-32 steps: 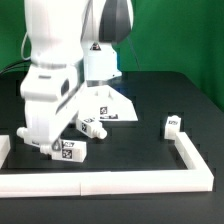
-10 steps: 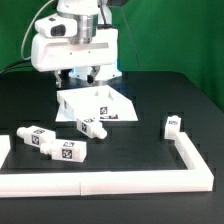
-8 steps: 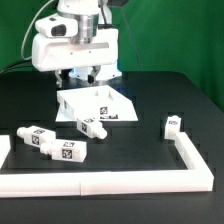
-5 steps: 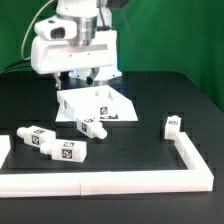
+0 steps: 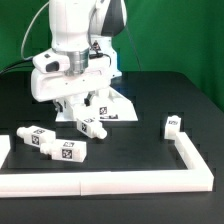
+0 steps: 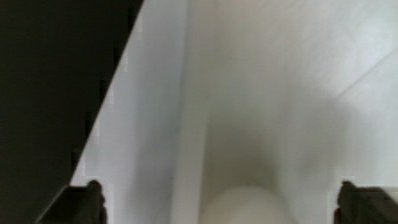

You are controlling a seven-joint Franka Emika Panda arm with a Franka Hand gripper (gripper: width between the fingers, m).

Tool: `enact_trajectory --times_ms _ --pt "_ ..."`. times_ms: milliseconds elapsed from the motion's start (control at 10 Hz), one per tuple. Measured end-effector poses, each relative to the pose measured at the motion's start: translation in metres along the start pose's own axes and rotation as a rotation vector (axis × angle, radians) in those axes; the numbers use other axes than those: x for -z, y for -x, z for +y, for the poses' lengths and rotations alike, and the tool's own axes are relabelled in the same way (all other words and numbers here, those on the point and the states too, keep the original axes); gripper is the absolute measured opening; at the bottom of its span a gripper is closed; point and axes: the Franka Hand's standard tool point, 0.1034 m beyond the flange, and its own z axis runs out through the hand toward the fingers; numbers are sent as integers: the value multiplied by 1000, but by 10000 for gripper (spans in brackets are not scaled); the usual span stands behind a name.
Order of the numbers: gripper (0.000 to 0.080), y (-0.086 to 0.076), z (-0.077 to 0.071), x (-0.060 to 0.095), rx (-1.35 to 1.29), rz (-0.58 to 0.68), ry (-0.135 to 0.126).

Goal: Assemble one leg

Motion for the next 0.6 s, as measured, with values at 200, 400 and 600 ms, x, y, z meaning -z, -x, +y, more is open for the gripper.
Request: enact_trajectory --times_ms 200,400,600 --pt "649 -1 1 -1 -1 -6 -4" --pt "640 -1 2 -1 -1 -6 -4" --pt "440 -1 2 -1 0 -6 -3"
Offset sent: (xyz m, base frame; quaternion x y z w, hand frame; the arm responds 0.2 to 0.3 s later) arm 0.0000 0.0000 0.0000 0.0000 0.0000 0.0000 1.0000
